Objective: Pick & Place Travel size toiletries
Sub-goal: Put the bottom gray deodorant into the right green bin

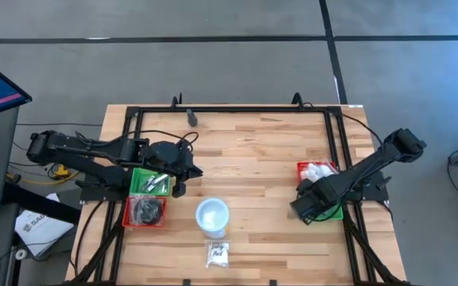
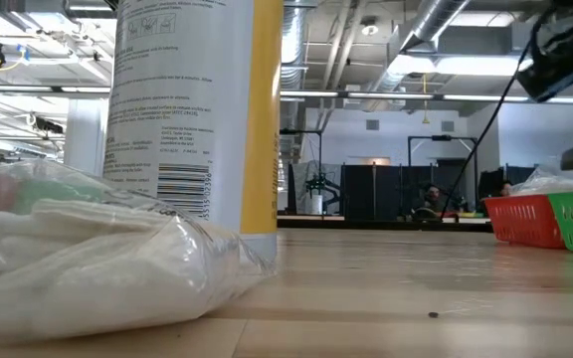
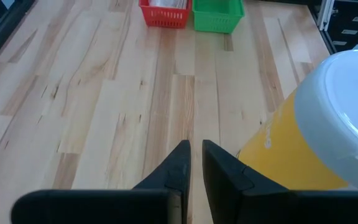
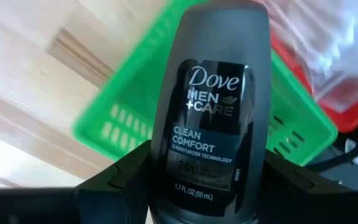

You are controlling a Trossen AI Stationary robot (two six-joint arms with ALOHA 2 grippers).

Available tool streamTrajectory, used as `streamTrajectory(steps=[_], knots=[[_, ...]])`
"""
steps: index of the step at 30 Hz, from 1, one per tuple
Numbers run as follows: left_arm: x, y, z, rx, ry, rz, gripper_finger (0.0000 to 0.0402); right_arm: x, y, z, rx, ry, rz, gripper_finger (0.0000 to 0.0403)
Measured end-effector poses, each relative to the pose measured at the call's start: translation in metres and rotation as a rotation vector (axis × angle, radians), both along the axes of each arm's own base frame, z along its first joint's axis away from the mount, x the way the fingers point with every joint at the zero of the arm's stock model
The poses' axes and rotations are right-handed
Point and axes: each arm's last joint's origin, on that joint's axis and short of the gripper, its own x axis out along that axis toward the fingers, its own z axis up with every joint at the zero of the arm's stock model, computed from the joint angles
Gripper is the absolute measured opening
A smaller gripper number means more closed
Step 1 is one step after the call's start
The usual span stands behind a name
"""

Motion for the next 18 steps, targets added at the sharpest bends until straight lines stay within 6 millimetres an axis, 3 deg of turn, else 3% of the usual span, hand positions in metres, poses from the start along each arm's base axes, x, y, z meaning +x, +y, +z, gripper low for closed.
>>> streamTrajectory(steps=[8,18], knots=[[0.0,0.0,0.0,0.0,-0.004,0.001,0.0035,-0.02,-0.003,-0.013,0.017,-0.042,-0.043,0.0201],[0.0,0.0,0.0,0.0,-0.006,0.001,0.0035,-0.026,-0.006,-0.022,0.006,-0.017,-0.05,0.0207]])
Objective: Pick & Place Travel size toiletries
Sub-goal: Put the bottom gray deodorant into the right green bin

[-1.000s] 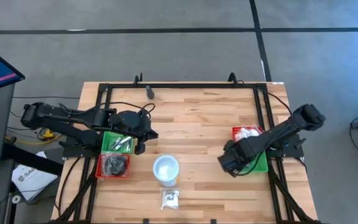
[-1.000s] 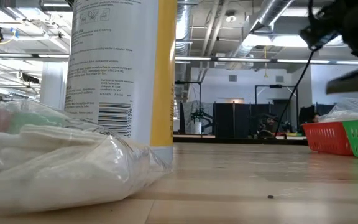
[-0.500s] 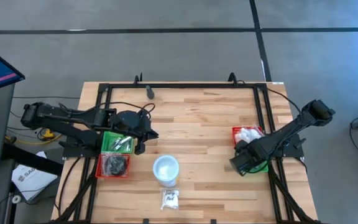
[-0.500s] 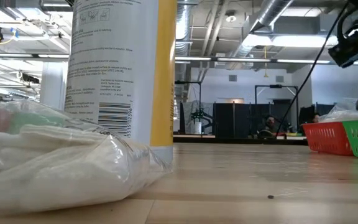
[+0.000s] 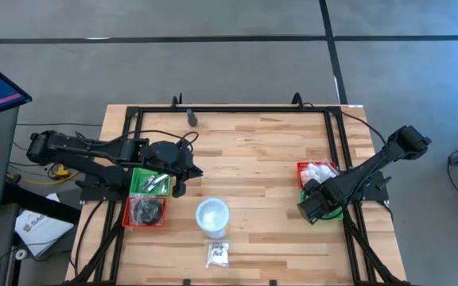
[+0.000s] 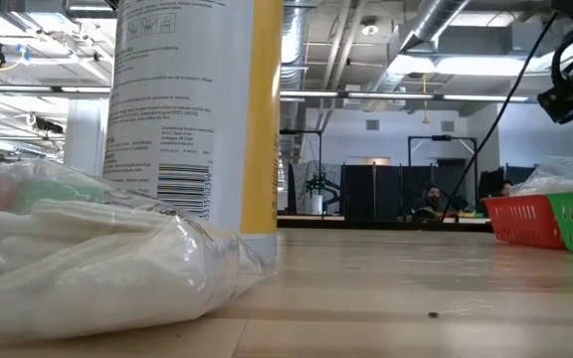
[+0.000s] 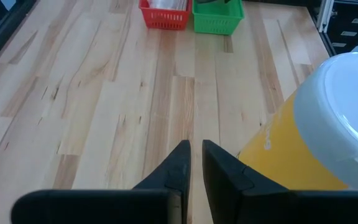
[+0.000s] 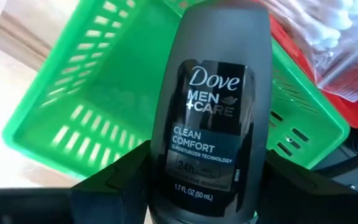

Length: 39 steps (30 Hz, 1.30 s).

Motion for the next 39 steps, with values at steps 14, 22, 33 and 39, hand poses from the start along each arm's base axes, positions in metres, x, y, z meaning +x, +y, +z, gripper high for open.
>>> streamTrajectory(steps=[14,22,33,39], knots=[[0.0,0.0,0.0,0.0,-0.002,0.0,0.0035,0.0,0.0,-0.001,-0.007,0.0,0.019,0.0239],[0.0,0.001,0.0,0.011,-0.004,0.015,0.0035,0.005,0.002,0.005,-0.016,-0.041,0.069,0.0224],[0.0,0.009,0.002,0.134,-0.027,0.261,0.0035,0.032,-0.002,0.027,-0.121,-0.278,0.176,0.0219],[-0.002,0.024,0.002,0.155,-0.044,0.438,0.0036,0.048,-0.008,0.029,-0.152,-0.397,0.223,0.0216]])
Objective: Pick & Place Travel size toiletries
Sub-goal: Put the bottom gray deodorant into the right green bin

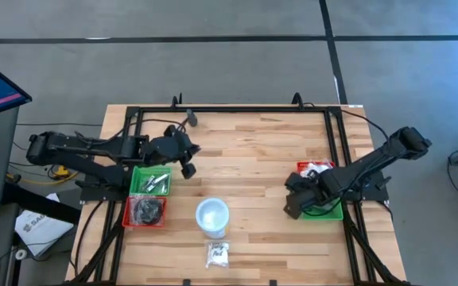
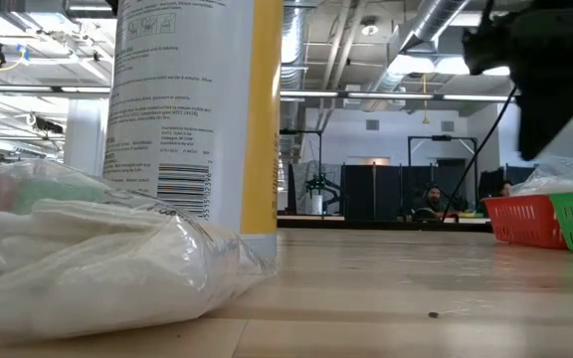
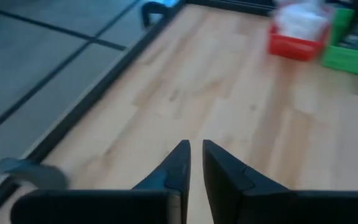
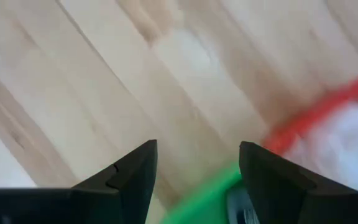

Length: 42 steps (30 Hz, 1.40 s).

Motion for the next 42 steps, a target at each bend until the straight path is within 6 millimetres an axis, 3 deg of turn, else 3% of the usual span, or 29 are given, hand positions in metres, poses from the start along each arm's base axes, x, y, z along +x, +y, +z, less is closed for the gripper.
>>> streamTrajectory(steps=[7,16,25,42], knots=[[-0.001,0.021,-0.001,0.009,0.003,0.103,0.0052,0.021,-0.008,0.004,-0.028,-0.139,0.125,0.0215],[-0.001,0.025,0.0,0.032,0.004,0.116,0.0056,0.032,-0.012,0.008,-0.009,-0.233,0.121,0.0215],[-0.007,0.055,0.0,0.009,-0.074,0.397,0.006,0.045,-0.025,0.013,-0.041,-0.316,0.156,0.0216],[0.014,0.107,-0.044,-0.052,0.056,0.566,0.0137,0.055,-0.032,0.019,-0.053,-0.41,0.165,0.0215]])
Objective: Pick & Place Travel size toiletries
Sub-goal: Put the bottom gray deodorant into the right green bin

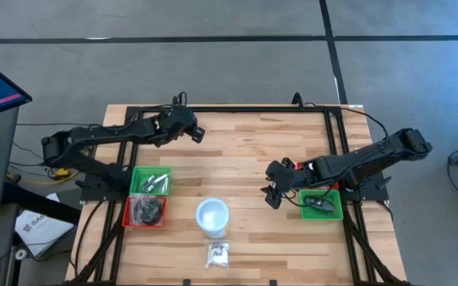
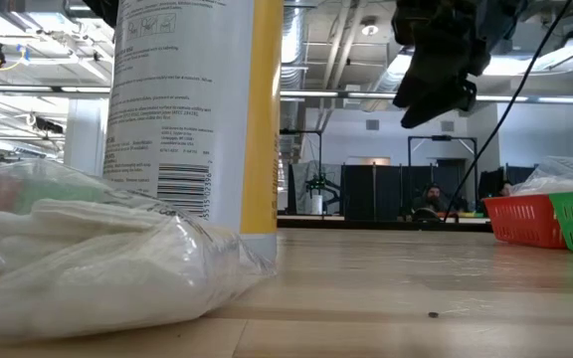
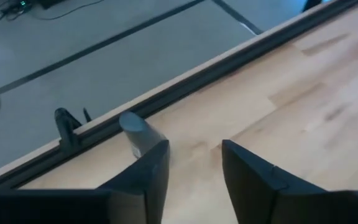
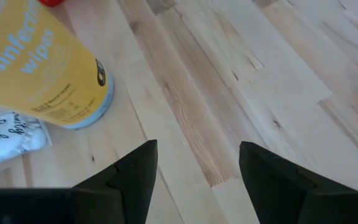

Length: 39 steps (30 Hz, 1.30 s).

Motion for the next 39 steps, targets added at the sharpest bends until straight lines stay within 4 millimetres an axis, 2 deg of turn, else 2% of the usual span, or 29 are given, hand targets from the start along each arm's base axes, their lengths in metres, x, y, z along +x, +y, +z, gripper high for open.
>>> streamTrajectory(steps=[8,15,29,35,39], knots=[[0.0,0.031,-0.015,0.0,0.02,0.088,0.0198,0.003,0.001,0.003,0.004,-0.044,0.008,0.0216],[0.008,0.045,-0.028,0.015,0.036,0.089,0.0231,0.008,0.002,0.007,0.014,-0.105,0.013,0.0216],[-0.002,0.065,-0.031,-0.003,0.011,0.151,0.0241,0.008,0.002,0.007,-0.018,-0.104,0.049,0.0217],[0.001,0.066,-0.031,-0.017,-0.023,0.119,0.0244,0.008,0.002,0.007,-0.018,-0.104,0.05,0.0215],[0.004,0.07,-0.041,-0.026,-0.009,0.126,0.0244,0.008,0.002,0.007,-0.019,-0.104,0.051,0.0216]])
